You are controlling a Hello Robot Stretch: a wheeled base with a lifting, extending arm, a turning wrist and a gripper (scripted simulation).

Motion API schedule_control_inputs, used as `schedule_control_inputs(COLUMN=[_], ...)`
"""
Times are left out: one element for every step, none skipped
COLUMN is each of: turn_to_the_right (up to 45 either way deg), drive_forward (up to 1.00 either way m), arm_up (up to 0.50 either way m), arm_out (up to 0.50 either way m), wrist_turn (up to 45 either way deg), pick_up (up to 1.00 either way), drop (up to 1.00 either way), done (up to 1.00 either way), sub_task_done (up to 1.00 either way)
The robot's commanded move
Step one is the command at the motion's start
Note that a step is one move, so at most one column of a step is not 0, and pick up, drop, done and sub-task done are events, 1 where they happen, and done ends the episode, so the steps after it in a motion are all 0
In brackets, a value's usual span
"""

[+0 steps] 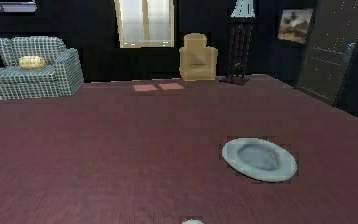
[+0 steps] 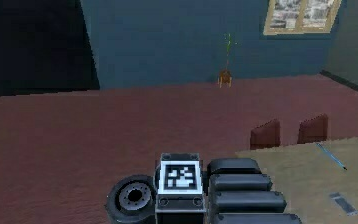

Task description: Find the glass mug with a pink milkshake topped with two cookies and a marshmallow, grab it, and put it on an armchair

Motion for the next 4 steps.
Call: schedule_control_inputs(turn_to_the_right=[0.0,0.0,-3.0,-45.0], drive_forward=[1.00,1.00,0.00,0.00], arm_up=[0.00,0.00,0.00,0.00], arm_out=[0.00,0.00,0.00,0.00], wrist_turn=[0.0,0.0,0.0,0.0], pick_up=[0.00,0.00,0.00,0.00], drop=[0.00,0.00,0.00,0.00], done=[0.00,0.00,0.00,0.00], sub_task_done=[0.00,0.00,0.00,0.00])
